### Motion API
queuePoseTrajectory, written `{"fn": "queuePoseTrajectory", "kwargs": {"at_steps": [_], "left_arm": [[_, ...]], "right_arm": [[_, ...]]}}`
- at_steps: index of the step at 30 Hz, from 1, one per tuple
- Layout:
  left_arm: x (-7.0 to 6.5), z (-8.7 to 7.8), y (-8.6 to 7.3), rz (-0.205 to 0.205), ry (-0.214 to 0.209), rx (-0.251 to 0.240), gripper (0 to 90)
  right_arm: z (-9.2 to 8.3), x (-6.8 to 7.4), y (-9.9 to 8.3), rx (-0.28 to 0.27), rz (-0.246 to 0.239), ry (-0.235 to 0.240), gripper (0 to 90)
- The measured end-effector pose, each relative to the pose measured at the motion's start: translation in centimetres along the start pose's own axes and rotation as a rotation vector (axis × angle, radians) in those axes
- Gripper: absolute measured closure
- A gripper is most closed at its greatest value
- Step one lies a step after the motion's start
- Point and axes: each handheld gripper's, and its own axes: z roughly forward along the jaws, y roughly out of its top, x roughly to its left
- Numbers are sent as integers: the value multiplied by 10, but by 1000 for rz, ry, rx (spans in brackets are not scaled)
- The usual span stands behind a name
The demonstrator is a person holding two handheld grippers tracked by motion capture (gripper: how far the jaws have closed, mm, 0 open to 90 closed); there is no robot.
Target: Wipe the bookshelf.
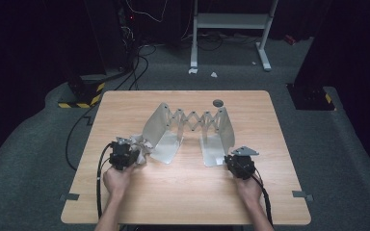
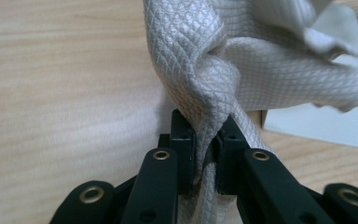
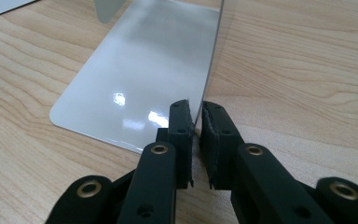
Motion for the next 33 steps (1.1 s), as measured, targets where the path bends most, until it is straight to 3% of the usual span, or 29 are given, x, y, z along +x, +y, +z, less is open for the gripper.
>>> {"fn": "queuePoseTrajectory", "kwargs": {"at_steps": [3, 7, 13, 21, 27, 33], "left_arm": [[0, 5, 8, 28, -5, 18, 805], [-2, 11, 8, 10, -46, 12, 805], [-12, 15, 9, 30, -83, 5, 805], [-25, 15, 7, 77, -117, 9, 805], [-42, 15, 6, 137, -151, 24, 805], [-47, 15, 8, 152, -160, 14, 806]], "right_arm": [[0, 0, 0, 0, 0, -1, 824], [0, 1, 0, -1, -3, -5, 823], [0, 1, 0, -1, -5, -8, 823], [0, 2, 0, -1, -7, -14, 825], [1, 1, 1, 0, 5, -12, 827], [1, 1, 1, -1, 5, -10, 827]]}}
